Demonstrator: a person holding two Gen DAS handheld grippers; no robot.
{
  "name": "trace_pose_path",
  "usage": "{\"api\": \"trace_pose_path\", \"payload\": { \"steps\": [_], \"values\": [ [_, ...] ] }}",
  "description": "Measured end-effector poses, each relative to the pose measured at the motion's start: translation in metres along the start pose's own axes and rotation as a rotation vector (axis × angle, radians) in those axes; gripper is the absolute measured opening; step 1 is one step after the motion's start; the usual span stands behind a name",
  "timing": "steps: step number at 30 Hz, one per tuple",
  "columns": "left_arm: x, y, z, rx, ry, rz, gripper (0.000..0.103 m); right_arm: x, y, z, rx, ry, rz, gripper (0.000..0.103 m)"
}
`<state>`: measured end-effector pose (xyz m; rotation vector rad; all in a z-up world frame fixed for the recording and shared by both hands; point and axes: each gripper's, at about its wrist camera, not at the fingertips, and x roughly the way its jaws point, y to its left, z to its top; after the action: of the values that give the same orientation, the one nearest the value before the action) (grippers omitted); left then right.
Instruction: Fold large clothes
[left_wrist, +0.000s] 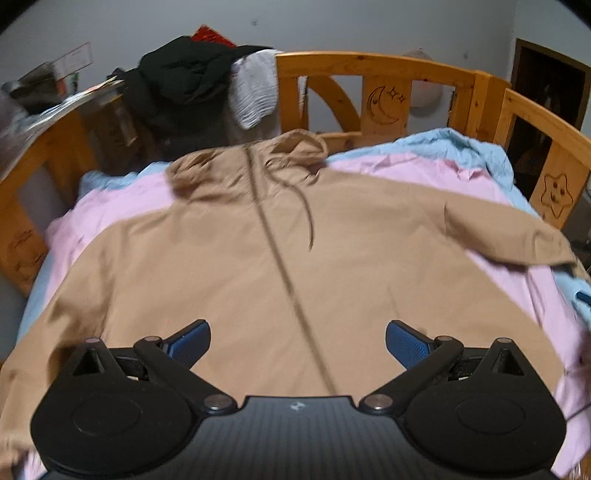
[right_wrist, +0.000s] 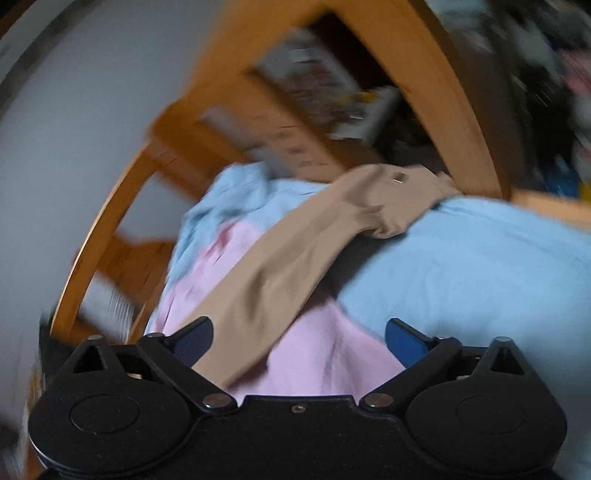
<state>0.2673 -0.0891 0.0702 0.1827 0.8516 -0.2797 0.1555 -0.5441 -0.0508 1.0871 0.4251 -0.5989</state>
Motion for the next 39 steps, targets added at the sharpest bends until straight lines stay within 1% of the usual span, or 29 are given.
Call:
{"api": "trace_pose_path", "payload": {
  "steps": [2, 4, 6, 7, 8, 10, 12, 13, 14, 15, 16, 18, 20, 23, 25, 27, 30, 32, 33, 35, 36, 37, 39],
  "values": [
    [0.019, -0.006, 0.024, 0.043, -0.004, -0.004, 0.103, 0.019, -0.006, 0.004, 0.11, -0.047, -0.032, 0.09],
    [0.038, -0.015, 0.048, 0.085, -0.005, -0.013, 0.103, 0.033, -0.011, 0.006, 0.194, -0.11, -0.066, 0.085],
    [0.054, -0.023, 0.069, 0.099, -0.024, -0.033, 0.103, 0.04, -0.018, 0.008, 0.28, -0.175, -0.054, 0.078],
    [0.062, -0.028, 0.079, 0.096, -0.04, -0.05, 0.103, 0.043, -0.02, 0.01, 0.311, -0.2, -0.05, 0.076],
    [0.069, -0.031, 0.088, 0.087, -0.054, -0.071, 0.103, 0.045, -0.023, 0.011, 0.342, -0.222, -0.05, 0.069],
    [0.081, -0.034, 0.098, 0.039, -0.086, -0.126, 0.103, 0.046, -0.028, 0.012, 0.401, -0.255, -0.036, 0.059],
    [0.089, -0.03, 0.103, -0.016, -0.109, -0.178, 0.103, 0.047, -0.029, 0.015, 0.433, -0.268, -0.027, 0.034],
    [0.093, -0.027, 0.104, -0.042, -0.117, -0.197, 0.103, 0.045, -0.028, 0.015, 0.428, -0.273, -0.029, 0.028],
    [0.097, -0.022, 0.104, -0.063, -0.125, -0.206, 0.103, 0.042, -0.026, 0.015, 0.415, -0.281, -0.028, 0.016],
    [0.1, -0.017, 0.104, -0.074, -0.129, -0.211, 0.103, 0.038, -0.021, 0.015, 0.387, -0.298, -0.031, 0.01],
    [0.103, -0.013, 0.103, -0.082, -0.133, -0.209, 0.103, 0.032, -0.014, 0.014, 0.346, -0.32, -0.028, 0.008],
    [0.107, -0.002, 0.102, -0.095, -0.133, -0.199, 0.103, 0.017, 0.008, 0.012, 0.218, -0.377, -0.019, 0.004],
    [0.106, 0.013, 0.1, -0.118, -0.139, -0.214, 0.103, -0.001, 0.043, 0.008, 0.033, -0.447, 0.001, 0.004],
    [0.101, 0.041, 0.099, -0.18, -0.153, -0.275, 0.102, -0.027, 0.113, -0.012, -0.348, -0.548, 0.096, 0.003],
    [0.094, 0.063, 0.096, -0.228, -0.184, -0.337, 0.102, -0.043, 0.158, -0.039, -0.61, -0.597, 0.183, 0.002],
    [0.085, 0.086, 0.091, -0.283, -0.217, -0.386, 0.103, -0.058, 0.195, -0.074, -0.855, -0.628, 0.29, 0.002],
    [0.078, 0.124, 0.085, -0.424, -0.219, -0.459, 0.102, -0.073, 0.233, -0.133, -1.167, -0.626, 0.428, 0.002],
    [0.074, 0.152, 0.077, -0.525, -0.242, -0.502, 0.103, -0.081, 0.246, -0.172, -1.327, -0.616, 0.511, 0.002],
    [0.074, 0.163, 0.073, -0.551, -0.251, -0.51, 0.103, -0.085, 0.25, -0.195, -1.412, -0.611, 0.55, 0.002],
    [0.074, 0.184, 0.067, -0.588, -0.263, -0.518, 0.103, -0.089, 0.253, -0.235, -1.563, -0.614, 0.588, 0.001],
    [0.077, 0.192, 0.064, -0.607, -0.258, -0.518, 0.103, -0.091, 0.25, -0.261, -1.659, -0.616, 0.601, 0.001],
    [0.081, 0.199, 0.061, -0.63, -0.244, -0.519, 0.102, -0.088, 0.247, -0.279, -1.738, -0.604, 0.613, 0.001],
    [0.089, 0.21, 0.053, -0.669, -0.211, -0.514, 0.102, -0.086, 0.236, -0.318, -1.915, -0.545, 0.638, 0.001]
  ]
}}
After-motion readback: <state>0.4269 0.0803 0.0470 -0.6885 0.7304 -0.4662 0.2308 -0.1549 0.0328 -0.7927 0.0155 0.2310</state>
